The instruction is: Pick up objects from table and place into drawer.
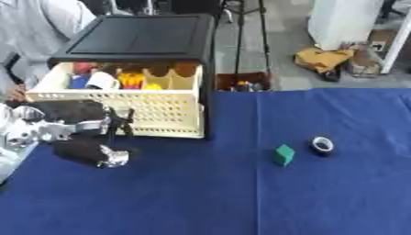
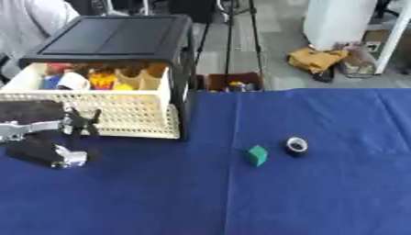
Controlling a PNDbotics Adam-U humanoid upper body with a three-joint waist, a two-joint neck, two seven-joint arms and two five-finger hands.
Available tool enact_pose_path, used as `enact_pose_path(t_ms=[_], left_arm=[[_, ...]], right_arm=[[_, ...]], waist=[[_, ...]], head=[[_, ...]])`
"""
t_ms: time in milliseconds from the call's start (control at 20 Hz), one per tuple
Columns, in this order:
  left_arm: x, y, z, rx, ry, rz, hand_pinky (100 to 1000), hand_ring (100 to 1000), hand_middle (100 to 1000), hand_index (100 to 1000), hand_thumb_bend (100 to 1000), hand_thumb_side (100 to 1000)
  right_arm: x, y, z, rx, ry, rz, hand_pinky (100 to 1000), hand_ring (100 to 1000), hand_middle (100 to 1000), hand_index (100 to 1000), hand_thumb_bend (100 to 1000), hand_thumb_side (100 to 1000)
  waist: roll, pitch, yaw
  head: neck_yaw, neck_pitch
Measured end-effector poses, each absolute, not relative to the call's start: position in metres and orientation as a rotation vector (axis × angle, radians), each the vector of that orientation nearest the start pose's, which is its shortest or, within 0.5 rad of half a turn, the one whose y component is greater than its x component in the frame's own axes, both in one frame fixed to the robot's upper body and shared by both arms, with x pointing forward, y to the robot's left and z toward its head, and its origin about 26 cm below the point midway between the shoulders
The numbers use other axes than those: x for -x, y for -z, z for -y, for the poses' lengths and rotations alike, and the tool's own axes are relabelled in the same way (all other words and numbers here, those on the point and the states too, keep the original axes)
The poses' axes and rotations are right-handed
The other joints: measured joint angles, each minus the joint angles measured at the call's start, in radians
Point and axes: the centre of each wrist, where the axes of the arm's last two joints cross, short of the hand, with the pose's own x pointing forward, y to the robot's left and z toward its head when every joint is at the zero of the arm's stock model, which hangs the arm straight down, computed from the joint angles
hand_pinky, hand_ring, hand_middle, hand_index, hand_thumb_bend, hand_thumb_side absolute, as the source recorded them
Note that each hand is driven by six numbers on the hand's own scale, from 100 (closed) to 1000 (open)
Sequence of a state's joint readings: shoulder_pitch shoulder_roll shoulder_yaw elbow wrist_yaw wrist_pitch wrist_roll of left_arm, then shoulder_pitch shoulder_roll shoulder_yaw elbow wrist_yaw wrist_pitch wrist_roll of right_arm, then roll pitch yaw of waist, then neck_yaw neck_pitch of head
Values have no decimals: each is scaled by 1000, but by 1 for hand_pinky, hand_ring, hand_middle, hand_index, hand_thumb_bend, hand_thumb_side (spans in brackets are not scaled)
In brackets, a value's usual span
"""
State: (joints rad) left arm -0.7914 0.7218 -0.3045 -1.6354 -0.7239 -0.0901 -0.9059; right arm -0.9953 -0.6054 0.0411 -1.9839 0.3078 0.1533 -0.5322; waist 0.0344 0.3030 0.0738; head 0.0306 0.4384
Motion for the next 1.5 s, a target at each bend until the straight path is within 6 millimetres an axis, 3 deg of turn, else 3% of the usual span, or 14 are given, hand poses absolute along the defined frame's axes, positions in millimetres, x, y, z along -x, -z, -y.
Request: enact_pose_path(t_ms=[700,1500], left_arm=[[-378,-290,-257,-913,1981,1152,100,202,452,851,353,977],[-397,-292,-261,-845,1724,1161,100,178,394,833,353,954]], right_arm=[[-281,-414,224,-950,-68,-3041,230,403,394,478,100,781],[-285,-407,231,-981,-65,-3071,230,405,393,479,100,770]], waist=[[11,7,-1],[20,12,-26]], head=[[12,0],[31,-2]])
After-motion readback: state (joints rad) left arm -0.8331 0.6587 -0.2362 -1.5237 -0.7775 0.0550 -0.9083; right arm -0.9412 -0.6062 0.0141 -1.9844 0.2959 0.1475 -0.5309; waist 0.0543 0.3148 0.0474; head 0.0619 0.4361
